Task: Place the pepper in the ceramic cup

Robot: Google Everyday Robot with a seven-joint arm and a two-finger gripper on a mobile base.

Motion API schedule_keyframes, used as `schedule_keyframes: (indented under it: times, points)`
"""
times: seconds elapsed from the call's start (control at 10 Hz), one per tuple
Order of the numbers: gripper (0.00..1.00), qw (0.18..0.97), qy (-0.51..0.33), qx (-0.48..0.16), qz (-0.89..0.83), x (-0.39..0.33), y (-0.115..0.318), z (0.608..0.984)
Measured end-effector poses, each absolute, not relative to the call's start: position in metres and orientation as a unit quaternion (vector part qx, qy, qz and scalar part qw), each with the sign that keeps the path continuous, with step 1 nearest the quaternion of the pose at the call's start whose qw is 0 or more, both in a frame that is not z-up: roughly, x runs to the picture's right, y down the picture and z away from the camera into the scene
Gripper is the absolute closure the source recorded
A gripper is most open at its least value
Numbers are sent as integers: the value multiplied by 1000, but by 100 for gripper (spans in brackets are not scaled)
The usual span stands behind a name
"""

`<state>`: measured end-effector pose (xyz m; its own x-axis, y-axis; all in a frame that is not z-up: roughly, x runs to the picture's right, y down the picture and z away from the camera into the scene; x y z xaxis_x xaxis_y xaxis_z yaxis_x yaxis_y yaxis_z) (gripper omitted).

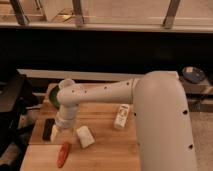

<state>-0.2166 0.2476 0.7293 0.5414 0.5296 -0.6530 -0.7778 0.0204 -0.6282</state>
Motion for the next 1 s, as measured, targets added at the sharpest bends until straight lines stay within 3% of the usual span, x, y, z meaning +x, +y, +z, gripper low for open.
schedule_keyframes:
  times: [0.8, 1.0]
  points:
    - [37, 667, 221, -536, 468, -212, 293, 753]
    - [43, 652, 222, -550, 471, -224, 296, 759]
